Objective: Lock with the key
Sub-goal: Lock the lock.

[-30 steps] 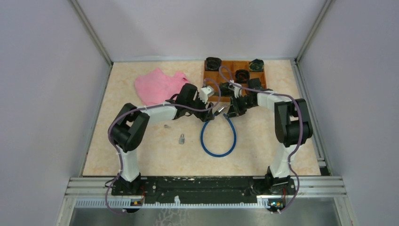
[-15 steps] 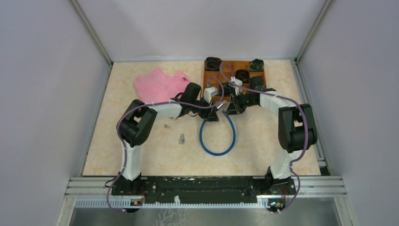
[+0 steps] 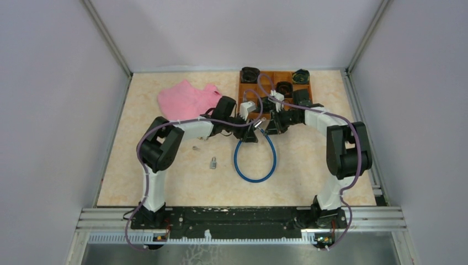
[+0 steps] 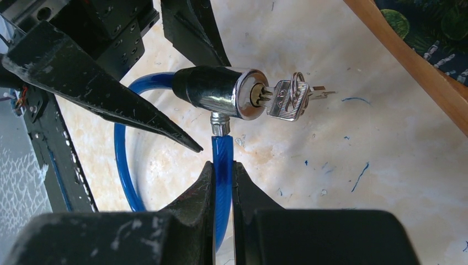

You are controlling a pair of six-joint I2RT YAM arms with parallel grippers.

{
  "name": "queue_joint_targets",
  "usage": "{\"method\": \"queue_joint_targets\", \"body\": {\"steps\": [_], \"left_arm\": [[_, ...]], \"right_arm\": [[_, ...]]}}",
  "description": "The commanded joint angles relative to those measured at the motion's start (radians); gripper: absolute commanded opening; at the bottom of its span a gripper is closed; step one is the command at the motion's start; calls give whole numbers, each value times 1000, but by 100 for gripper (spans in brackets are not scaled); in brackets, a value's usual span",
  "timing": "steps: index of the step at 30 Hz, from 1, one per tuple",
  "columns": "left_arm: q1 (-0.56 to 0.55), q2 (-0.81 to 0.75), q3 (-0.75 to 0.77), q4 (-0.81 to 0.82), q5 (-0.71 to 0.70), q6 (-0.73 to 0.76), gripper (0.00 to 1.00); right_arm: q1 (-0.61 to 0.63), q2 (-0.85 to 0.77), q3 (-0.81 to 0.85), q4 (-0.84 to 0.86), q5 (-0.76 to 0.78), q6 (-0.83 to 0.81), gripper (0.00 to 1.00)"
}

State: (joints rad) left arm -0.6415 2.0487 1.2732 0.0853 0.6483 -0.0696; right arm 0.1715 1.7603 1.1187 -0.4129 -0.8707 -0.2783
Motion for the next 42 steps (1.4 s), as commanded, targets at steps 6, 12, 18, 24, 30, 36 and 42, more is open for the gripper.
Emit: {"method": "queue_joint_targets", "body": {"steps": [6,12,18,24,30,36,42], "left_arm": [[20,-52,41,23,20,-1,65],[20,-48,49,24,24,-5,58],[20,-31,72,30,50,-26,46],[20,-41,75,35,99,-54,12],[20,-105,59,28,96,-57,0],[22,-152,49,21,74,-68,0],[29,-173,33,46,42,-103,0]], "right_arm": [[-8,-36,-4,26,-60,-19,0],[-8,-35,-6,28,-59,-18,0],[-8,-25,-7,32,-59,-18,0],[-9,-30,4,39,-72,14,0],[-10,-42,12,44,-102,42,13],[-13,-46,4,23,-133,14,29],[-13,-47,-13,32,-163,14,34]]}}
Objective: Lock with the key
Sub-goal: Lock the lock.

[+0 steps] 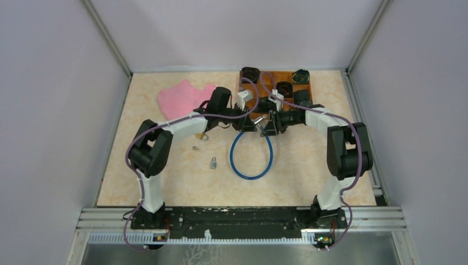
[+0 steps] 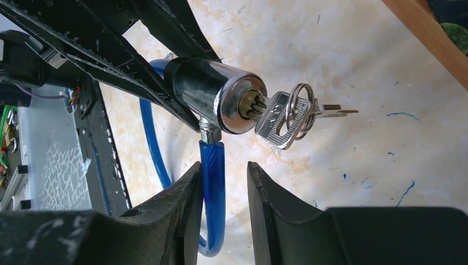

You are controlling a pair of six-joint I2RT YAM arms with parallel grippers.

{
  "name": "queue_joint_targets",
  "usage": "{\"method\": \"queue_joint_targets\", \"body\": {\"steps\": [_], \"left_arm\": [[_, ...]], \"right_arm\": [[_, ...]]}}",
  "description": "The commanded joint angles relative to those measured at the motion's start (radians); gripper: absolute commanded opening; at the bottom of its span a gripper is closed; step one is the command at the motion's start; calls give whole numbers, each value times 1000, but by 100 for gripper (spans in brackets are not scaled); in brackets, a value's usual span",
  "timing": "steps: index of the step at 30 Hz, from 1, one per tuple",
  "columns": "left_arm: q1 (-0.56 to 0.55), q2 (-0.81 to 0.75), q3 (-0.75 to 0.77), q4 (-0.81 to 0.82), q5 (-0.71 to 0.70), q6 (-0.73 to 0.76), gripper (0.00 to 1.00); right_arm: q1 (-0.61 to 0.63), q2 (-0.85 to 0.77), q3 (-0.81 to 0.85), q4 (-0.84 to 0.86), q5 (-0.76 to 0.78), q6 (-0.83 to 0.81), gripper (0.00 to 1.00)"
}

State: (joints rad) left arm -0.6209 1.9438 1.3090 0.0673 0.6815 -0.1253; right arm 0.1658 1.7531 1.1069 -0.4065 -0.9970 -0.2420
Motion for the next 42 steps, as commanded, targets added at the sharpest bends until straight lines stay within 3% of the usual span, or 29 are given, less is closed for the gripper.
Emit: {"method": "queue_joint_targets", "body": {"steps": [1,5,8,10,23,32,42], "left_arm": [[9,-70,-4,66,5,-55,0],[14,-77,-11,70,-22,-77,0],[16,-85,-26,85,-18,-88,0],[16,-88,-35,100,4,-77,0],[5,-165,-47,157,195,28,0],[-11,-213,-66,174,300,133,2],[-11,-297,-221,232,398,346,7]], "right_arm": [[-8,-40,-3,28,-42,-22,34],[-8,-40,-11,40,-63,-15,32],[-8,-44,-4,41,-83,-11,10],[-8,-58,3,54,-96,0,1],[34,-196,143,104,-119,35,0],[55,-241,232,72,-24,-35,0],[55,-382,92,144,55,-221,0]]}}
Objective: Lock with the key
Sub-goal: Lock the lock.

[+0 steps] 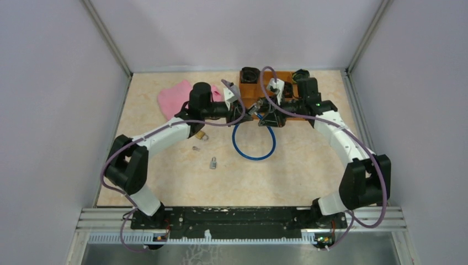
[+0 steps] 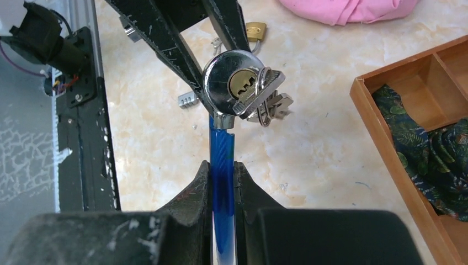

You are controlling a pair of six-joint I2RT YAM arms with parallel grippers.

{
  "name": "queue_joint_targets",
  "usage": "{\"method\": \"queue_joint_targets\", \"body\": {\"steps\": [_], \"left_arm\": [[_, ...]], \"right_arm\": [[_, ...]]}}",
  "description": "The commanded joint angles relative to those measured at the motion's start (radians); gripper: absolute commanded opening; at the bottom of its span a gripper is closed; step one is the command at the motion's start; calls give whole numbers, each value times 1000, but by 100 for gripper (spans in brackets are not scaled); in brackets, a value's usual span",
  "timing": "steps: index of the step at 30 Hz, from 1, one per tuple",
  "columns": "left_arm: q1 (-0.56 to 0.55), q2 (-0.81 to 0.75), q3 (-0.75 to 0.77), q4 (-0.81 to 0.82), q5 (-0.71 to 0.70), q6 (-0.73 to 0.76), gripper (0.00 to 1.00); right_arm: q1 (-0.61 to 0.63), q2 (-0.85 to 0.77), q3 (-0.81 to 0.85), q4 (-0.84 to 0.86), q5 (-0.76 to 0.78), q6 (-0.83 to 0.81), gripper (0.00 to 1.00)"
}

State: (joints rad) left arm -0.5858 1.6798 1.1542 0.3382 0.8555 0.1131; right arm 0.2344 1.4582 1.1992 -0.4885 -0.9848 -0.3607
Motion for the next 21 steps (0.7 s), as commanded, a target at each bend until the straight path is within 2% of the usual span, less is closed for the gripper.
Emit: {"method": "queue_joint_targets", "body": {"steps": [1,6,11,14,21], "left_arm": [[-46,-38,-78,-40,229,131,8],[-48,-61,-126,-46,260,207,11],[-49,-86,-158,-92,279,300,15],[-52,-91,-159,-145,281,351,20],[-61,-96,-157,-144,280,327,35]], "right_arm": [[-13,-97,-8,225,43,-122,0],[-13,-141,-57,227,49,-219,0],[-9,-184,-145,298,32,-287,0],[-5,-198,-180,305,20,-332,0],[-1,-182,-195,262,-39,-393,0]]}}
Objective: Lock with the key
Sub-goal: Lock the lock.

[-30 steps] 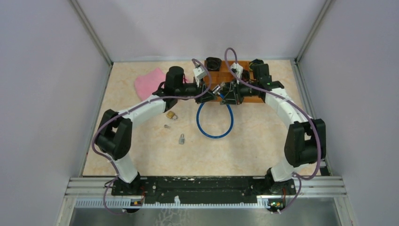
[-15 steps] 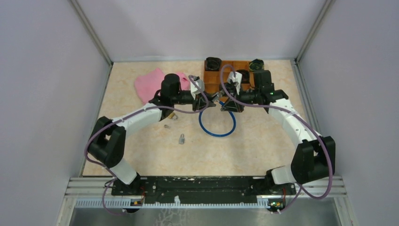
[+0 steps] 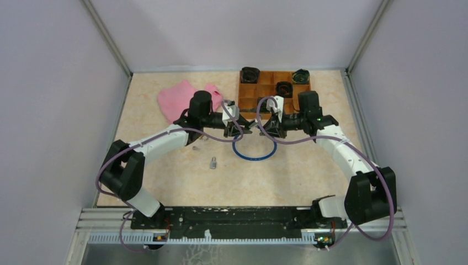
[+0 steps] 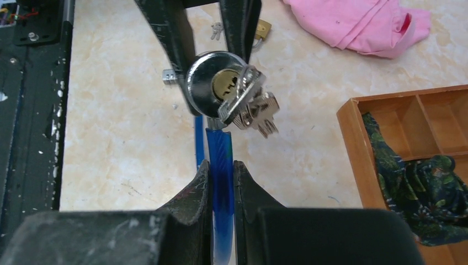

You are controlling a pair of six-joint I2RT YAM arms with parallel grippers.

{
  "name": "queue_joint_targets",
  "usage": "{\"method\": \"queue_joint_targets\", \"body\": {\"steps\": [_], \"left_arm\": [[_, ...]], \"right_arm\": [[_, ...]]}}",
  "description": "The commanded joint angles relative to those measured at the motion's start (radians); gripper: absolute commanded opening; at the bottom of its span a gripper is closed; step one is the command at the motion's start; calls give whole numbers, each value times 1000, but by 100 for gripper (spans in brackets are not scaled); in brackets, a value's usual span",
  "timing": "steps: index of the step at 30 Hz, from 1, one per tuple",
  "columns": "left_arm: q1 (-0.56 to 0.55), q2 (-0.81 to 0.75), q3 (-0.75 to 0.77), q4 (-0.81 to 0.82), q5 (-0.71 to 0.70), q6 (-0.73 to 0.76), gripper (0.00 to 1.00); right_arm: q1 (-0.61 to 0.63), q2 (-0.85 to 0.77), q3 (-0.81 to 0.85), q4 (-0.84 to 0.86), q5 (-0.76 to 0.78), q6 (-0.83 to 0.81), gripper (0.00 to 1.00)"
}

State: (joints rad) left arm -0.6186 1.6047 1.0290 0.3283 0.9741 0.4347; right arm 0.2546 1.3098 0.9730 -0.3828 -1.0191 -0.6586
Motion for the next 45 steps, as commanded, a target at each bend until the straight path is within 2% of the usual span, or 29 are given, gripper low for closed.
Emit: {"method": "queue_joint_targets", "body": {"steps": [1,9,14,32,35,40,45], "left_arm": [[-29,-19,-26,-132,160,-6,37],[-30,-15,16,-137,158,-71,45],[-30,-19,28,-86,79,-188,48],[-32,5,138,-138,-68,-255,58],[-32,17,156,-138,-69,-275,51],[-40,43,177,-143,-55,-268,29],[-49,50,158,-159,-45,-208,21]], "right_arm": [[-22,-29,33,149,-8,-100,0],[-23,-12,39,110,-15,-123,0],[-22,-8,41,105,-30,-113,0],[-22,4,41,96,-39,-107,0],[-22,3,41,97,-42,-104,0],[-22,9,38,115,-72,-73,0],[-23,7,29,160,-118,-11,0]]}}
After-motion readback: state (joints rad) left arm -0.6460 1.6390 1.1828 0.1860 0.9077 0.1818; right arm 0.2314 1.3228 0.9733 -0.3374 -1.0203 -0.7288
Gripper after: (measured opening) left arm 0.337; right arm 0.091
